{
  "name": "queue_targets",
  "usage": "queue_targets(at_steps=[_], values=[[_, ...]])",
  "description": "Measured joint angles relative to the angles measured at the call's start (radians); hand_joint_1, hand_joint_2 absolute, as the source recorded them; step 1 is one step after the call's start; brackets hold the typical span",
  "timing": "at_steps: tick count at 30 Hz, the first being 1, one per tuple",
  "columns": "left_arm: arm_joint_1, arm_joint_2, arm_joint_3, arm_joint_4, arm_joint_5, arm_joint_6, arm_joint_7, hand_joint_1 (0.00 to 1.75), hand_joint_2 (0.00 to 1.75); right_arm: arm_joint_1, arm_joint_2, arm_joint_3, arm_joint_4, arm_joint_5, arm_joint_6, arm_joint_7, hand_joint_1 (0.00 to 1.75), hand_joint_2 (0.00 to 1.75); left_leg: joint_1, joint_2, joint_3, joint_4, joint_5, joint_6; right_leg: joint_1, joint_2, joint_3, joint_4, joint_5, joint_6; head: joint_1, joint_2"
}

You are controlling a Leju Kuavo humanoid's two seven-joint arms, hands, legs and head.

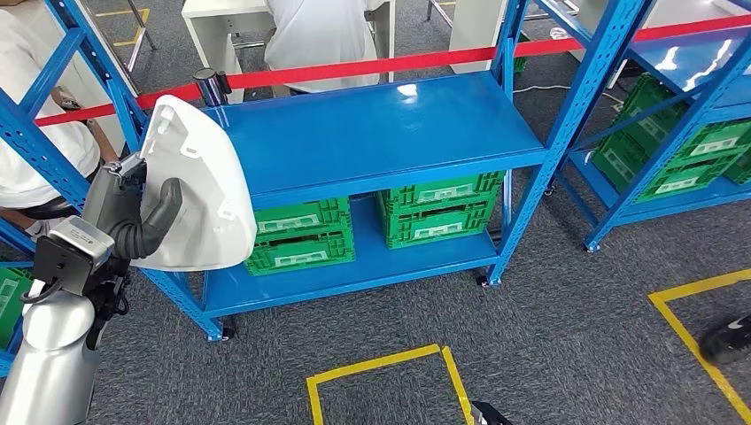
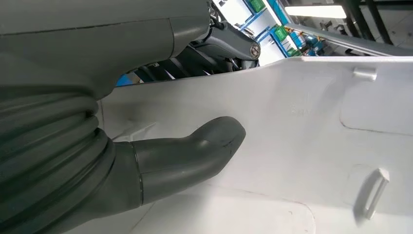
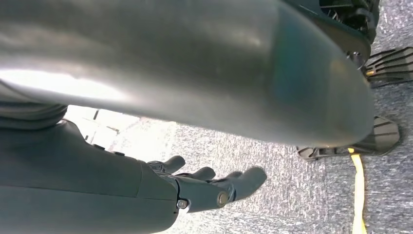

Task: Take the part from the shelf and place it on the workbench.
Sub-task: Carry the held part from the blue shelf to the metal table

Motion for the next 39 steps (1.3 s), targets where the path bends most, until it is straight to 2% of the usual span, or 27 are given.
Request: queue_targets(at_steps=[3, 4, 5, 6, 8, 10, 11, 12, 14, 15, 18, 19, 20, 22, 23, 25, 27, 29, 30, 31, 33, 34, 35, 36, 37, 38, 39], values=[[0.000, -0.001, 0.006, 0.002, -0.008, -0.005, -0.001, 1.75, 1.75, -0.002, 0.000, 0.000, 0.000, -0.001, 0.000, 0.000, 0.00, 0.00, 0.008, 0.000, -0.050, 0.168, -0.140, -0.017, -0.001, -0.002, -0.043, 0.000, 0.037, -0.008, -0.003, 0.000], [0.000, -0.002, 0.007, 0.002, -0.009, -0.007, -0.001, 1.75, 1.75, -0.002, 0.000, -0.001, 0.000, 0.000, 0.000, 0.001, 0.00, 0.00, 0.011, 0.000, -0.055, 0.220, -0.156, -0.021, -0.001, -0.002, -0.059, 0.001, 0.049, -0.007, -0.003, 0.000], [0.000, -0.004, 0.008, 0.004, -0.009, -0.009, -0.001, 1.75, 1.75, -0.002, 0.000, -0.001, 0.000, 0.000, 0.000, 0.001, 0.00, 0.00, 0.012, 0.000, -0.047, 0.247, -0.148, -0.022, -0.001, -0.002, -0.075, 0.002, 0.061, -0.005, -0.003, 0.000], [-0.001, -0.006, 0.008, 0.005, -0.009, -0.011, -0.001, 1.75, 1.75, -0.002, 0.000, -0.002, 0.000, -0.002, 0.000, 0.002, 0.00, 0.00, 0.013, 0.000, -0.022, 0.240, -0.124, -0.022, -0.001, -0.003, -0.092, 0.003, 0.073, -0.003, -0.003, 0.000], [-0.003, -0.011, 0.009, 0.006, -0.010, -0.016, -0.001, 1.75, 1.75, -0.002, 0.000, -0.006, 0.000, -0.005, 0.000, 0.002, 0.00, 0.00, 0.014, -0.001, 0.077, 0.136, -0.089, -0.016, -0.001, -0.003, -0.118, 0.005, 0.095, 0.003, -0.003, 0.000], [-0.010, -0.017, 0.009, 0.007, -0.014, -0.021, -0.003, 1.75, 1.75, -0.003, 0.000, -0.013, 0.000, -0.009, 0.000, 0.003, 0.00, 0.00, 0.008, -0.002, 0.178, -0.001, -0.108, -0.005, -0.001, -0.003, -0.129, 0.004, 0.114, 0.012, -0.001, 0.000], [-0.015, -0.020, 0.009, 0.008, -0.017, -0.022, -0.004, 1.75, 1.75, -0.003, 0.000, -0.015, 0.000, -0.009, -0.001, 0.003, 0.00, 0.00, 0.004, -0.003, 0.202, -0.042, -0.120, 0.001, -0.003, -0.003, -0.131, 0.001, 0.124, 0.019, -0.002, 0.000], [-0.019, -0.022, 0.009, 0.010, -0.018, -0.023, -0.005, 1.75, 1.75, -0.003, 0.000, -0.017, 0.000, -0.010, -0.001, 0.001, 0.00, 0.00, -0.001, -0.003, 0.207, -0.061, -0.120, 0.008, -0.005, -0.003, -0.132, -0.003, 0.136, 0.026, -0.002, 0.000], [-0.026, -0.028, 0.009, 0.017, -0.020, -0.024, -0.006, 1.75, 1.75, -0.001, 0.001, -0.020, 0.000, -0.010, -0.003, -0.004, 0.00, 0.00, -0.001, 0.001, 0.192, -0.068, -0.098, 0.026, -0.010, -0.001, -0.140, -0.003, 0.137, 0.038, -0.005, 0.000], [-0.029, -0.032, 0.008, 0.020, -0.021, -0.024, -0.006, 1.75, 1.75, 0.001, 0.001, -0.021, 0.000, -0.009, -0.003, -0.005, 0.00, 0.00, 0.001, 0.004, 0.183, -0.072, -0.084, 0.036, -0.010, 0.001, -0.150, 0.015, 0.111, 0.042, -0.004, 0.000], [-0.035, -0.040, 0.008, 0.027, -0.021, -0.024, -0.008, 1.75, 1.75, 0.004, 0.002, -0.022, 0.000, -0.007, -0.004, 0.000, 0.00, 0.00, 0.002, 0.006, 0.139, -0.071, -0.045, 0.050, -0.011, 0.006, -0.197, 0.180, -0.035, 0.049, -0.001, 0.000], [-0.035, -0.040, 0.008, 0.029, -0.021, -0.024, -0.009, 1.75, 1.75, 0.003, 0.003, -0.023, 0.000, -0.007, -0.003, 0.002, 0.00, 0.00, 0.002, 0.006, 0.121, -0.068, -0.033, 0.049, -0.011, 0.006, -0.208, 0.241, -0.060, 0.052, -0.001, 0.000], [-0.034, -0.040, 0.008, 0.032, -0.021, -0.024, -0.009, 1.75, 1.75, 0.004, 0.003, -0.023, 0.000, -0.006, -0.003, 0.003, 0.00, 0.00, 0.002, 0.007, 0.103, -0.064, -0.021, 0.048, -0.012, 0.006, -0.206, 0.280, -0.059, 0.054, -0.001, 0.000], [-0.030, -0.039, 0.008, 0.037, -0.021, -0.024, -0.010, 1.75, 1.75, 0.004, 0.003, -0.024, 0.000, -0.005, -0.001, 0.003, 0.00, 0.00, 0.004, 0.007, 0.064, -0.052, -0.001, 0.042, -0.013, 0.007, -0.154, 0.259, -0.011, 0.055, -0.001, 0.000], [-0.028, -0.038, 0.008, 0.039, -0.021, -0.024, -0.011, 1.75, 1.75, 0.004, 0.003, -0.024, 0.000, -0.005, -0.001, 0.003, 0.00, 0.00, 0.006, 0.007, 0.047, -0.044, 0.008, 0.037, -0.013, 0.007, -0.105, 0.201, 0.004, 0.055, -0.001, 0.000], [-0.025, -0.035, 0.008, 0.041, -0.020, -0.024, -0.015, 1.75, 1.75, 0.003, 0.003, -0.024, -0.001, -0.005, -0.001, 0.003, 0.00, 0.00, 0.004, 0.006, 0.022, -0.030, 0.022, 0.026, -0.011, 0.009, -0.010, 0.068, -0.016, 0.049, 0.000, 0.000], [-0.022, -0.032, 0.007, 0.047, -0.017, -0.024, -0.022, 1.75, 1.75, 0.003, 0.003, -0.024, -0.001, -0.006, -0.001, 0.001, 0.00, 0.00, 0.003, 0.006, 0.014, -0.026, 0.038, 0.014, -0.007, 0.012, 0.023, 0.010, -0.040, 0.037, 0.001, 0.000], [-0.017, -0.029, 0.006, 0.055, -0.016, -0.024, -0.027, 1.75, 1.75, 0.005, 0.003, -0.025, -0.001, -0.007, 0.000, 0.000, 0.00, 0.00, 0.005, 0.005, 0.008, -0.025, 0.041, 0.001, -0.008, 0.010, 0.011, 0.010, -0.025, 0.022, 0.000, 0.000], [-0.015, -0.026, 0.006, 0.060, -0.016, -0.024, -0.029, 1.75, 1.75, 0.005, 0.003, -0.025, -0.001, -0.008, 0.000, 0.000, 0.00, 0.00, 0.007, 0.004, 0.000, -0.010, 0.020, -0.005, -0.008, 0.007, 0.001, 0.009, -0.014, 0.013, -0.001, 0.000], [-0.014, -0.024, 0.006, 0.065, -0.015, -0.023, -0.033, 1.75, 1.75, 0.006, 0.003, -0.025, -0.001, -0.008, -0.001, 0.001, 0.00, 0.00, 0.009, 0.003, -0.012, 0.024, -0.020, -0.011, -0.009, 0.005, -0.011, 0.007, -0.002, 0.007, -0.002, 0.000], [-0.013, -0.020, 0.005, 0.075, -0.013, -0.021, -0.040, 1.75, 1.75, 0.006, 0.003, -0.026, -0.001, -0.008, -0.002, 0.001, 0.00, 0.00, 0.011, 0.003, -0.043, 0.140, -0.119, -0.021, -0.008, 0.003, -0.038, 0.007, 0.023, 0.000, -0.004, 0.000], [-0.013, -0.018, 0.005, 0.080, -0.012, -0.020, -0.043, 1.75, 1.75, 0.007, 0.003, -0.026, -0.001, -0.008, -0.002, 0.001, 0.00, 0.00, 0.012, 0.003, -0.054, 0.202, -0.149, -0.023, -0.007, 0.003, -0.053, 0.008, 0.035, 0.000, -0.004, 0.000], [-0.012, -0.016, 0.005, 0.085, -0.011, -0.020, -0.044, 1.75, 1.75, 0.007, 0.003, -0.026, -0.001, -0.007, -0.002, 0.001, 0.00, 0.00, 0.012, 0.003, -0.054, 0.245, -0.155, -0.024, -0.006, 0.002, -0.069, 0.008, 0.048, 0.000, -0.004, 0.000], [-0.011, -0.014, 0.005, 0.089, -0.010, -0.020, -0.045, 1.75, 1.75, 0.007, 0.003, -0.026, -0.001, -0.007, -0.002, 0.001, 0.00, 0.00, 0.012, 0.003, -0.039, 0.258, -0.140, -0.022, -0.004, 0.002, -0.086, 0.008, 0.060, 0.001, -0.004, 0.000], [-0.011, -0.012, 0.005, 0.092, -0.009, -0.020, -0.045, 1.75, 1.75, 0.008, 0.003, -0.026, -0.001, -0.006, -0.001, 0.001, 0.00, 0.00, 0.012, 0.003, -0.008, 0.237, -0.114, -0.018, -0.002, 0.002, -0.102, 0.009, 0.073, 0.002, -0.004, 0.000], [-0.011, -0.010, 0.005, 0.094, -0.009, -0.020, -0.045, 1.75, 1.75, 0.007, 0.003, -0.026, -0.001, -0.006, -0.001, 0.001, 0.00, 0.00, 0.011, 0.002, 0.041, 0.185, -0.092, -0.012, -0.001, 0.002, -0.115, 0.009, 0.086, 0.003, -0.004, 0.000], [-0.012, -0.009, 0.005, 0.095, -0.008, -0.020, -0.045, 1.75, 1.75, 0.007, 0.003, -0.026, -0.001, -0.006, -0.001, 0.002, 0.00, 0.00, 0.009, 0.002, 0.101, 0.108, -0.091, -0.004, 0.001, 0.002, -0.126, 0.009, 0.096, 0.006, -0.004, 0.000]])
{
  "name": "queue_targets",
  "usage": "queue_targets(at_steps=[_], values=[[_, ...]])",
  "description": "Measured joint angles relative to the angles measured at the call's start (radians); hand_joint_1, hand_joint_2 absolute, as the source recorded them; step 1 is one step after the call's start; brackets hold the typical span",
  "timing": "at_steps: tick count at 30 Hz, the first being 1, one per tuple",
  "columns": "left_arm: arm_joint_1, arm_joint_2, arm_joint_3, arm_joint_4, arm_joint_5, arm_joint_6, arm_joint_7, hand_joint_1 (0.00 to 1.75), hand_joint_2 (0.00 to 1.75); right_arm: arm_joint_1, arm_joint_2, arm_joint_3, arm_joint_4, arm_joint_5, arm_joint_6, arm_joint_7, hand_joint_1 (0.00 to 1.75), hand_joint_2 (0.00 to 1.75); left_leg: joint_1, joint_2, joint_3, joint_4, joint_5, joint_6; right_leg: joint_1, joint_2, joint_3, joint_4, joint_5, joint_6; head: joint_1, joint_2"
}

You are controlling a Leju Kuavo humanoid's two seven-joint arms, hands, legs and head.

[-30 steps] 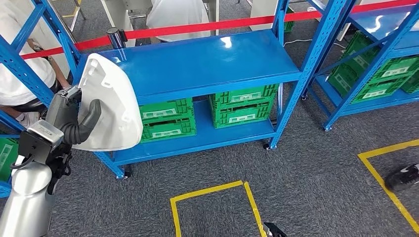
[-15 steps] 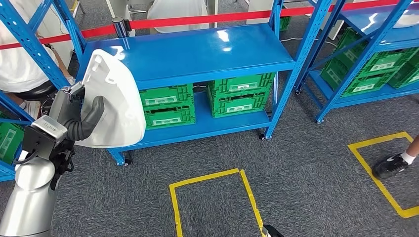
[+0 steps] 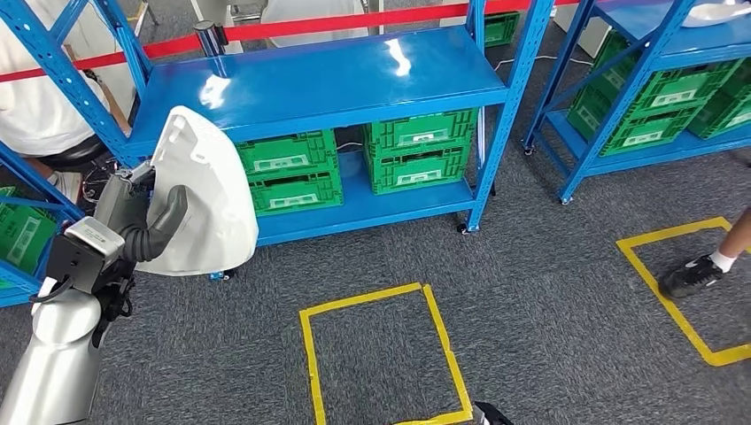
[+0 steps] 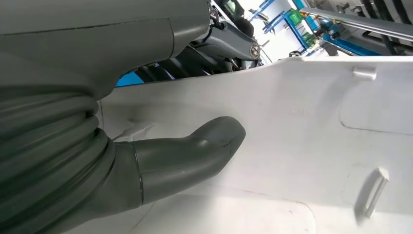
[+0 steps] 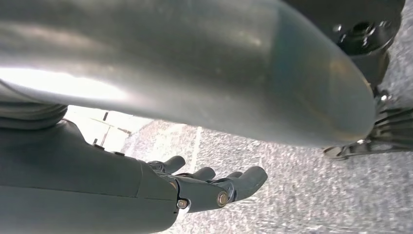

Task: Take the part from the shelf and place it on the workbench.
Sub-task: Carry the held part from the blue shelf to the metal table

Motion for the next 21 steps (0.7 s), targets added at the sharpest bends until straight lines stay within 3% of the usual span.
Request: queue_targets(at_steps=[2, 3, 5, 6, 7, 9, 10, 11, 12, 13, 14, 15, 17, 19, 21], values=[[-0.003, 0.002, 0.000, 0.000, 0.001, 0.001, -0.002, 1.75, 1.75, 0.000, 0.000, 0.000, 0.000, 0.001, 0.002, 0.001, 0.00, 0.00, -0.008, -0.001, 0.086, -0.127, -0.023, 0.013, -0.001, -0.001, -0.010, -0.003, 0.022, 0.009, 0.001, 0.000], [-0.005, 0.004, 0.000, 0.001, 0.001, 0.001, -0.004, 1.75, 1.75, 0.001, 0.000, 0.000, 0.000, 0.001, 0.003, 0.001, 0.00, 0.00, -0.013, -0.001, 0.101, -0.159, -0.033, 0.018, -0.003, -0.001, -0.012, -0.008, 0.033, 0.016, 0.001, 0.000], [-0.007, 0.008, -0.001, 0.007, 0.004, 0.003, -0.011, 1.75, 1.75, 0.002, 0.000, 0.000, 0.000, 0.001, 0.003, -0.001, 0.00, 0.00, -0.017, 0.002, 0.090, -0.176, -0.013, 0.032, -0.009, 0.000, -0.015, -0.016, 0.050, 0.029, -0.002, 0.000], [-0.009, 0.009, -0.001, 0.013, 0.006, 0.005, -0.015, 1.75, 1.75, 0.003, 0.000, 0.000, 0.000, 0.001, 0.002, -0.002, 0.00, 0.00, -0.016, 0.004, 0.083, -0.180, 0.000, 0.041, -0.010, 0.002, -0.021, -0.008, 0.036, 0.035, -0.003, 0.000], [-0.010, 0.011, -0.002, 0.020, 0.008, 0.009, -0.021, 1.75, 1.75, 0.005, 0.000, 0.000, 0.000, 0.000, 0.001, -0.001, 0.00, 0.00, -0.014, 0.007, 0.074, -0.185, 0.016, 0.048, -0.011, 0.004, -0.031, 0.018, 0.001, 0.039, -0.003, 0.000], [-0.012, 0.015, -0.002, 0.033, 0.012, 0.016, -0.033, 1.75, 1.75, 0.006, 0.000, -0.002, 0.000, -0.001, 0.000, 0.003, 0.00, 0.00, -0.011, 0.008, 0.044, -0.185, 0.044, 0.057, -0.012, 0.006, -0.062, 0.128, -0.106, 0.047, -0.002, 0.000], [-0.011, 0.017, -0.003, 0.039, 0.015, 0.019, -0.038, 1.75, 1.75, 0.006, 0.000, -0.003, 0.000, -0.002, 0.000, 0.006, 0.00, 0.00, -0.011, 0.008, 0.025, -0.183, 0.057, 0.058, -0.013, 0.006, -0.075, 0.195, -0.144, 0.049, -0.002, 0.000], [-0.011, 0.018, -0.004, 0.045, 0.017, 0.022, -0.043, 1.75, 1.75, 0.005, 0.000, -0.005, 0.000, -0.001, -0.001, 0.007, 0.00, 0.00, -0.011, 0.008, 0.006, -0.179, 0.070, 0.057, -0.013, 0.006, -0.080, 0.248, -0.159, 0.051, -0.002, 0.000], [-0.010, 0.019, -0.004, 0.050, 0.020, 0.024, -0.046, 1.75, 1.75, 0.005, -0.001, -0.008, 0.000, -0.001, -0.001, 0.007, 0.00, 0.00, -0.010, 0.009, -0.014, -0.175, 0.082, 0.055, -0.013, 0.006, -0.072, 0.274, -0.148, 0.053, -0.002, 0.000], [-0.010, 0.022, -0.004, 0.055, 0.023, 0.026, -0.048, 1.75, 1.75, 0.005, -0.001, -0.011, 0.000, 0.000, -0.001, 0.007, 0.00, 0.00, -0.009, 0.009, -0.035, -0.169, 0.093, 0.051, -0.013, 0.006, -0.048, 0.267, -0.123, 0.054, -0.002, 0.000], [-0.010, 0.024, -0.005, 0.060, 0.025, 0.028, -0.050, 1.75, 1.75, 0.004, -0.002, -0.013, 0.000, 0.000, -0.001, 0.007, 0.00, 0.00, -0.007, 0.009, -0.055, -0.161, 0.104, 0.047, -0.014, 0.006, -0.005, 0.225, -0.100, 0.055, -0.001, 0.000], [-0.010, 0.027, -0.005, 0.062, 0.027, 0.029, -0.051, 1.75, 1.75, 0.003, -0.002, -0.015, 0.000, 0.001, 0.000, 0.008, 0.00, 0.00, -0.007, 0.008, -0.074, -0.151, 0.113, 0.042, -0.014, 0.006, 0.052, 0.159, -0.098, 0.055, -0.001, 0.000], [-0.010, 0.035, -0.005, 0.065, 0.031, 0.031, -0.053, 1.75, 1.75, 0.000, -0.002, -0.015, -0.001, 0.002, 0.002, 0.012, 0.00, 0.00, -0.008, 0.009, -0.095, -0.136, 0.127, 0.030, -0.011, 0.009, 0.141, 0.037, -0.131, 0.046, 0.001, 0.000], [-0.010, 0.041, -0.007, 0.068, 0.033, 0.035, -0.056, 1.75, 1.75, 0.000, -0.002, -0.016, -0.001, 0.006, 0.007, 0.012, 0.00, 0.00, -0.008, 0.010, -0.099, -0.135, 0.143, 0.018, -0.006, 0.011, 0.160, 0.000, -0.147, 0.029, 0.002, 0.000], [-0.007, 0.045, -0.008, 0.072, 0.033, 0.038, -0.058, 1.75, 1.75, -0.001, -0.002, -0.016, -0.001, 0.008, 0.012, 0.009, 0.00, 0.00, -0.004, 0.008, -0.105, -0.130, 0.139, 0.006, -0.006, 0.006, 0.143, -0.003, -0.126, 0.012, 0.002, 0.000]])
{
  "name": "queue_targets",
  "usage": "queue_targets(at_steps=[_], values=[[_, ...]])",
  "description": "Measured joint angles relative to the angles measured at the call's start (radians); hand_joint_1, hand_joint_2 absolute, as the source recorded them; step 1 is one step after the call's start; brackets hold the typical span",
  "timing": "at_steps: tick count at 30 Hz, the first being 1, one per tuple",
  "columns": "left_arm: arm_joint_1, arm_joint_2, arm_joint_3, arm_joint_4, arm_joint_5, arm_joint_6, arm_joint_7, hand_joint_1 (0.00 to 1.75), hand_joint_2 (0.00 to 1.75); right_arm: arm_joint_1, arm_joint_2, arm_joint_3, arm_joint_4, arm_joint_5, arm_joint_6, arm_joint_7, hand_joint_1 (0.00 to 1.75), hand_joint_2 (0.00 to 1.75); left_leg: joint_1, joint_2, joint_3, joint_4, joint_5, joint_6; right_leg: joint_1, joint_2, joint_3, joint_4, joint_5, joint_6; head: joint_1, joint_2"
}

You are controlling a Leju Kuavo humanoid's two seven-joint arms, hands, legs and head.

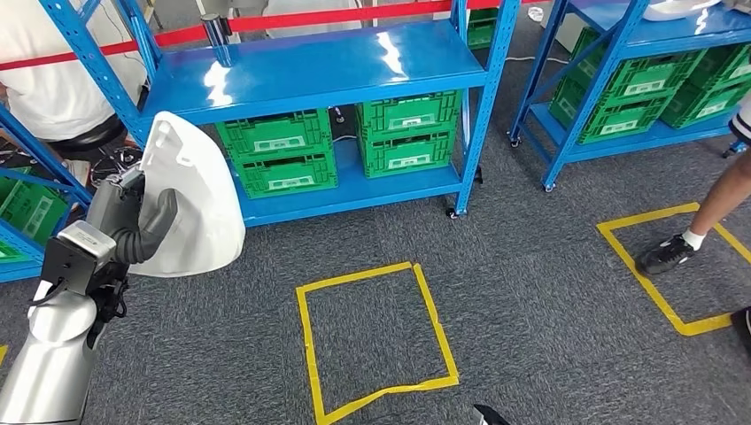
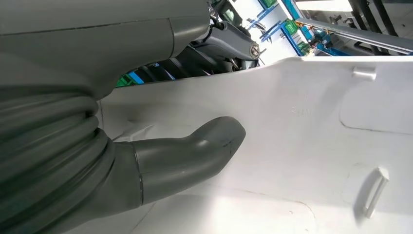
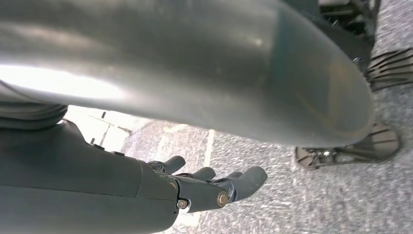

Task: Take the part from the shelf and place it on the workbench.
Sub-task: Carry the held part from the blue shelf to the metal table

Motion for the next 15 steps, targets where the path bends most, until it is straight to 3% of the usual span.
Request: queue_targets(at_steps=[2, 4, 5, 6, 7, 9, 11, 12, 14, 15], values=[[0.002, 0.005, -0.001, 0.003, 0.000, 0.002, -0.001, 1.75, 1.75, -0.002, 0.000, 0.000, 0.000, 0.000, 0.001, -0.001, 0.00, 0.00, 0.004, -0.003, -0.022, 0.061, -0.078, -0.011, -0.002, -0.004, -0.025, -0.004, 0.026, -0.014, -0.002, 0.000], [0.004, 0.007, -0.001, 0.006, 0.000, 0.004, 0.000, 1.75, 1.75, -0.003, 0.000, -0.001, 0.000, -0.001, 0.001, -0.002, 0.00, 0.00, 0.007, -0.004, -0.047, 0.182, -0.177, -0.020, 0.000, -0.005, -0.055, -0.004, 0.052, -0.018, -0.004, 0.000], [0.005, 0.008, -0.002, 0.007, 0.000, 0.005, 0.000, 1.75, 1.75, -0.003, 0.000, -0.001, 0.000, -0.002, 0.001, -0.002, 0.00, 0.00, 0.007, -0.004, -0.049, 0.237, -0.195, -0.021, 0.001, -0.006, -0.072, -0.003, 0.067, -0.018, -0.004, 0.000], [0.006, 0.009, -0.002, 0.009, 0.000, 0.006, 0.000, 1.75, 1.75, -0.003, 0.000, -0.001, 0.000, -0.002, 0.000, -0.002, 0.00, 0.00, 0.007, -0.004, -0.042, 0.270, -0.192, -0.021, 0.003, -0.006, -0.090, -0.002, 0.080, -0.017, -0.004, 0.000], [0.007, 0.009, -0.003, 0.009, 0.000, 0.006, 0.000, 1.75, 1.75, -0.002, 0.000, -0.001, 0.000, -0.002, -0.002, -0.002, 0.00, 0.00, 0.007, -0.005, -0.020, 0.271, -0.170, -0.019, 0.004, -0.007, -0.108, -0.001, 0.094, -0.016, -0.004, 0.000], [0.007, 0.010, -0.003, 0.007, 0.000, 0.007, 0.001, 1.75, 1.75, -0.002, -0.001, -0.001, 0.000, -0.001, -0.007, -0.002, 0.00, 0.00, 0.006, -0.006, 0.070, 0.181, -0.135, -0.009, 0.006, -0.007, -0.136, 0.000, 0.118, -0.012, -0.004, 0.000], [0.005, 0.010, -0.003, 0.001, 0.000, 0.008, 0.001, 1.75, 1.75, -0.003, -0.001, -0.001, 0.000, -0.001, -0.012, -0.002, 0.00, 0.00, 0.000, -0.007, 0.176, 0.036, -0.157, 0.003, 0.007, -0.007, -0.151, -0.001, 0.140, -0.004, -0.003, 0.000], [0.003, 0.011, -0.003, -0.001, 0.000, 0.009, 0.000, 1.75, 1.75, -0.003, -0.001, -0.002, 0.000, -0.001, -0.012, -0.003, 0.00, 0.00, -0.004, -0.008, 0.204, -0.013, -0.173, 0.009, 0.005, -0.007, -0.154, -0.004, 0.151, 0.002, -0.003, 0.000], [0.002, 0.012, -0.003, -0.003, 0.000, 0.011, 0.001, 1.75, 1.75, -0.001, -0.001, -0.002, 0.000, -0.001, -0.011, -0.007, 0.00, 0.00, -0.010, -0.007, 0.207, -0.046, -0.169, 0.023, 0.000, -0.007, -0.159, -0.013, 0.174, 0.017, -0.003, 0.000], [0.002, 0.012, -0.003, -0.003, 0.000, 0.011, 0.001, 1.75, 1.75, 0.001, -0.001, -0.003, 0.000, -0.001, -0.011, -0.009, 0.00, 0.00, -0.011, -0.005, 0.199, -0.050, -0.156, 0.032, -0.003, -0.006, -0.164, -0.011, 0.169, 0.023, -0.004, 0.000]])
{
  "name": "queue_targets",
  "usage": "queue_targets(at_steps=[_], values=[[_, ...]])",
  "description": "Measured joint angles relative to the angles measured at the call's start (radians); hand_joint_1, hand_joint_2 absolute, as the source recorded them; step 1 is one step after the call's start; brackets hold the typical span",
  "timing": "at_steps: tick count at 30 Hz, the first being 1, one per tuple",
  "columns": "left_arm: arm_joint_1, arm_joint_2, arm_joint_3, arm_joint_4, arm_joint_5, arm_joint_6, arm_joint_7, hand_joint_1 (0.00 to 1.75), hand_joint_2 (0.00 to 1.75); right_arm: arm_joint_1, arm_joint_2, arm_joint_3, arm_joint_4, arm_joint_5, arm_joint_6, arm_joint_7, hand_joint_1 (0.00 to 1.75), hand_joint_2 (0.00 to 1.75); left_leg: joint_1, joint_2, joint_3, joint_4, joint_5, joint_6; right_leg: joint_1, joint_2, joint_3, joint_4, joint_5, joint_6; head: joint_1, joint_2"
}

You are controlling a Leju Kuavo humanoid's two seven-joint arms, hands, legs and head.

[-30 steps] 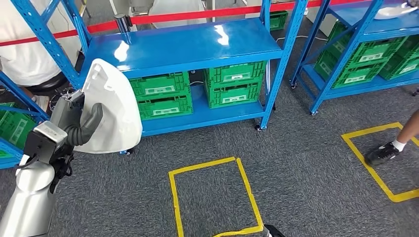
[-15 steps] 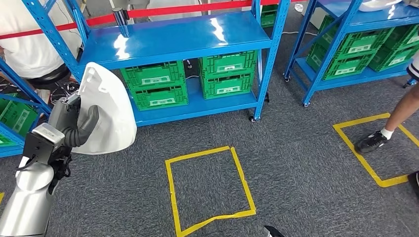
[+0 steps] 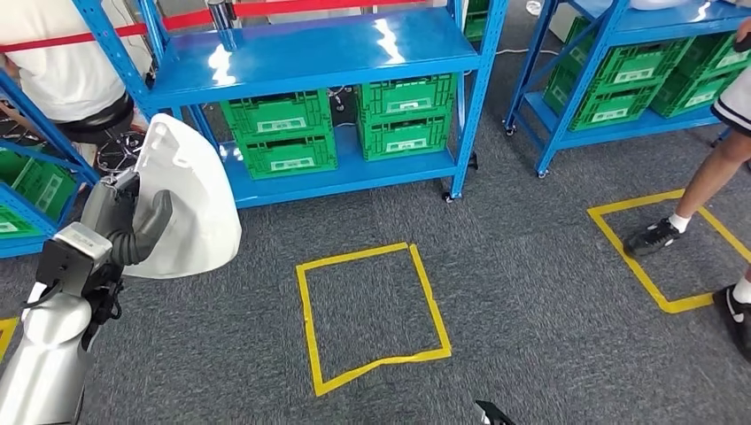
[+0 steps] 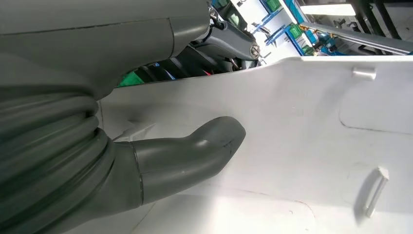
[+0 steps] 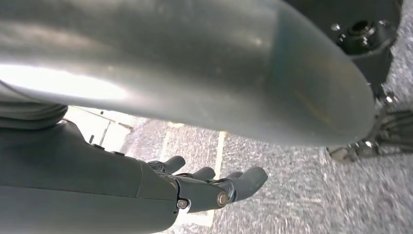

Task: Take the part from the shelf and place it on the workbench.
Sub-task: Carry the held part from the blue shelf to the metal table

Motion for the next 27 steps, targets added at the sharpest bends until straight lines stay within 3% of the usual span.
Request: queue_targets(at_steps=[1, 2, 4, 5, 6, 7, 9, 11, 12, 13, 15, 16, 17, 19, 20, 21, 22, 24, 25, 27], values=[[0.000, 0.000, 0.000, 0.000, 0.000, 0.001, 0.001, 1.75, 1.75, 0.002, 0.000, 0.000, 0.000, 0.000, 0.001, 0.000, 0.00, 0.00, 0.001, 0.002, -0.009, -0.003, 0.014, 0.009, -0.001, 0.002, -0.009, 0.016, -0.024, 0.005, 0.001, 0.000], [0.000, -0.001, 0.000, 0.001, 0.000, 0.001, 0.002, 1.75, 1.75, 0.004, 0.001, -0.001, 0.000, 0.000, 0.002, 0.002, 0.00, 0.00, 0.003, 0.003, -0.021, -0.005, 0.028, 0.016, -0.001, 0.003, -0.021, 0.051, -0.068, 0.008, 0.001, 0.000], [0.001, -0.001, -0.001, 0.001, 0.000, 0.002, 0.003, 1.75, 1.75, 0.004, 0.001, -0.002, 0.000, 0.000, 0.004, 0.009, 0.00, 0.00, 0.003, 0.004, -0.053, -0.002, 0.054, 0.023, -0.002, 0.005, -0.050, 0.170, -0.170, 0.013, 0.003, 0.000], [0.002, -0.001, -0.001, 0.001, 0.000, 0.002, 0.003, 1.75, 1.75, 0.004, 0.001, -0.002, 0.000, 0.000, 0.004, 0.011, 0.00, 0.00, 0.003, 0.004, -0.072, 0.001, 0.067, 0.023, -0.002, 0.005, -0.059, 0.231, -0.196, 0.016, 0.003, 0.000], [0.003, -0.002, -0.001, 0.002, 0.000, 0.002, 0.003, 1.75, 1.75, 0.003, 0.001, -0.003, 0.000, 0.000, 0.004, 0.011, 0.00, 0.00, 0.003, 0.004, -0.092, 0.006, 0.079, 0.022, -0.002, 0.005, -0.057, 0.272, -0.197, 0.018, 0.003, 0.000], [0.004, -0.002, -0.001, 0.003, 0.000, 0.002, 0.003, 1.75, 1.75, 0.003, 0.001, -0.004, 0.000, 0.000, 0.004, 0.010, 0.00, 0.00, 0.004, 0.004, -0.113, 0.012, 0.090, 0.019, -0.002, 0.005, -0.041, 0.283, -0.179, 0.019, 0.003, 0.000], [0.005, -0.002, -0.001, 0.003, 0.000, 0.002, 0.004, 1.75, 1.75, 0.002, 0.001, -0.004, 0.000, 0.000, 0.004, 0.010, 0.00, 0.00, 0.007, 0.004, -0.152, 0.029, 0.110, 0.012, -0.003, 0.005, 0.044, 0.201, -0.141, 0.019, 0.003, 0.000], [0.004, -0.001, -0.001, 0.002, -0.001, 0.002, 0.003, 1.75, 1.75, 0.000, 0.001, -0.004, 0.000, 0.000, 0.007, 0.011, 0.00, 0.00, 0.007, 0.004, -0.180, 0.045, 0.124, 0.001, 0.001, 0.007, 0.141, 0.069, -0.163, 0.012, 0.004, 0.000], [0.003, -0.001, -0.001, 0.001, -0.001, 0.002, 0.003, 1.75, 1.75, -0.001, 0.001, -0.005, 0.000, -0.001, 0.009, 0.010, 0.00, 0.00, 0.006, 0.004, -0.186, 0.050, 0.131, -0.005, 0.003, 0.008, 0.166, 0.029, -0.180, 0.006, 0.004, 0.000], [0.002, -0.001, -0.001, 0.002, 0.000, 0.002, 0.002, 1.75, 1.75, -0.001, 0.001, -0.005, 0.000, -0.002, 0.011, 0.008, 0.00, 0.00, 0.007, 0.004, -0.189, 0.050, 0.139, -0.011, 0.006, 0.009, 0.173, 0.012, -0.187, -0.003, 0.004, 0.000], [0.000, -0.002, -0.002, 0.005, 0.001, 0.002, 0.000, 1.75, 1.75, 0.000, 0.001, -0.006, 0.000, -0.003, 0.015, 0.004, 0.00, 0.00, 0.009, 0.003, -0.192, 0.049, 0.148, -0.023, 0.006, 0.007, 0.160, 0.008, -0.170, -0.020, 0.004, 0.000], [0.000, -0.002, -0.002, 0.008, 0.001, 0.002, -0.001, 1.75, 1.75, -0.001, 0.001, -0.006, 0.000, -0.004, 0.016, 0.004, 0.00, 0.00, 0.011, 0.002, -0.199, 0.060, 0.131, -0.029, 0.005, 0.005, 0.151, 0.006, -0.159, -0.028, 0.002, 0.000], [-0.001, -0.002, -0.002, 0.011, 0.002, 0.002, -0.002, 1.75, 1.75, -0.001, 0.001, -0.006, 0.000, -0.005, 0.017, 0.004, 0.00, 0.00, 0.012, 0.000, -0.210, 0.090, 0.093, -0.034, 0.004, 0.003, 0.139, 0.004, -0.145, -0.035, 0.001, 0.000], [-0.002, -0.002, -0.003, 0.016, 0.002, 0.003, -0.004, 1.75, 1.75, -0.001, 0.001, -0.007, 0.000, -0.007, 0.016, 0.004, 0.00, 0.00, 0.017, -0.001, -0.239, 0.203, -0.011, -0.042, 0.004, 0.001, 0.110, 0.004, -0.119, -0.041, -0.002, 0.000], [-0.002, -0.002, -0.003, 0.019, 0.003, 0.003, -0.005, 1.75, 1.75, 0.000, 0.001, -0.007, 0.000, -0.007, 0.016, 0.004, 0.00, 0.00, 0.018, -0.001, -0.249, 0.265, -0.045, -0.045, 0.005, 0.001, 0.094, 0.004, -0.107, -0.041, -0.002, 0.000], [-0.001, -0.002, -0.003, 0.022, 0.005, 0.002, -0.006, 1.75, 1.75, 0.000, 0.001, -0.008, 0.000, -0.007, 0.016, 0.004, 0.00, 0.00, 0.019, -0.001, -0.251, 0.311, -0.051, -0.046, 0.005, 0.001, 0.078, 0.005, -0.095, -0.040, -0.002, 0.000], [0.000, -0.002, -0.003, 0.024, 0.009, 0.001, -0.009, 1.75, 1.75, 0.000, 0.000, -0.009, 0.000, -0.007, 0.016, 0.004, 0.00, 0.00, 0.019, -0.001, -0.240, 0.332, -0.031, -0.046, 0.005, 0.000, 0.061, 0.005, -0.082, -0.038, -0.002, 0.000], [0.001, -0.002, -0.003, 0.026, 0.018, -0.004, -0.019, 1.75, 1.75, 0.001, 0.000, -0.013, 0.000, -0.007, 0.017, 0.004, 0.00, 0.00, 0.020, -0.001, -0.173, 0.282, 0.029, -0.041, 0.005, 0.000, 0.029, 0.006, -0.058, -0.033, -0.002, 0.000], [0.001, -0.002, -0.003, 0.025, 0.023, -0.007, -0.025, 1.75, 1.75, 0.001, 0.000, -0.015, 0.000, -0.007, 0.020, 0.004, 0.00, 0.00, 0.018, -0.001, -0.114, 0.214, 0.033, -0.036, 0.006, 0.000, 0.018, 0.007, -0.048, -0.029, -0.002, 0.000], [-0.003, -0.002, -0.003, 0.026, 0.033, -0.011, -0.035, 1.75, 1.75, 0.001, 0.000, -0.019, 0.000, -0.008, 0.035, 0.003, 0.00, 0.00, 0.013, 0.000, -0.015, 0.072, -0.009, -0.025, 0.006, -0.001, 0.006, 0.008, -0.029, -0.019, -0.001, 0.000]])
